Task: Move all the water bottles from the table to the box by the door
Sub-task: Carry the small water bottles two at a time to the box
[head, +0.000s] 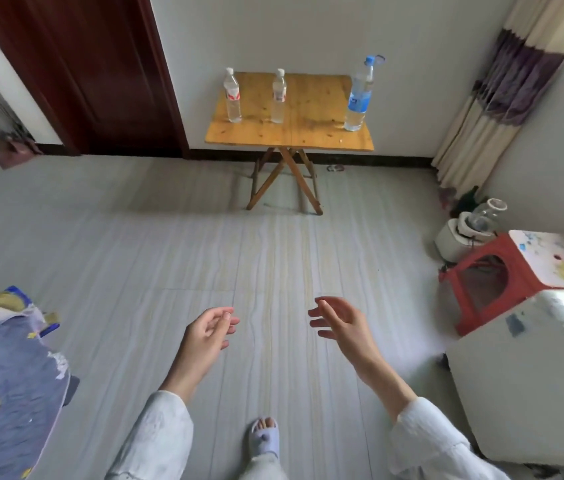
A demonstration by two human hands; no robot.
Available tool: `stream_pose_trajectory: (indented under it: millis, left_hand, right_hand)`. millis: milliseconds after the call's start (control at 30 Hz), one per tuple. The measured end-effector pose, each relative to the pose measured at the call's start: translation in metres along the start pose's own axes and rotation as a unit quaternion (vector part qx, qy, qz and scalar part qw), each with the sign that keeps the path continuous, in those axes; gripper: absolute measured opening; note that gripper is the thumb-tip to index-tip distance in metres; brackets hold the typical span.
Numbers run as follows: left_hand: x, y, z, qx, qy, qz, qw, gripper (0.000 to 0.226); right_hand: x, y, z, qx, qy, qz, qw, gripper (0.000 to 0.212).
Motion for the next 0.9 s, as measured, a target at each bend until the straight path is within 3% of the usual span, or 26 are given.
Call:
stream_pose_trajectory:
  millis: [200,567,900]
  left_hand:
    - [-0.017,0.058,0.136,-0.011,0.001,-0.018,1.0,0.016]
    - [-0.062,0.103,0.336,0.011,0.006,-0.011,1.0,0.014]
    - [-0.108,0.186,0.533,-0.024,0.014,0.0,1.0,0.015]
  right_hand:
    - [-0.043,-0.063,0.113,0.018,-0.002,0.007,1.0,0.016]
    - [-0.087,-0.114,0.337,0.021,-0.013,-0.023,0.999,0.021]
    - [-0.124,-0.212,0.543,0.063,-0.029,-0.018,0.997,0.009]
Point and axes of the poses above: each hand's wrist, its own z-axis towards the middle knuckle, its own x-axis out of the back of the hand, y = z × x, the point moved 6 cm from there along z, towards the middle knuckle, and after that the axes turned 10 degrees about y, right-handed, at the moved point
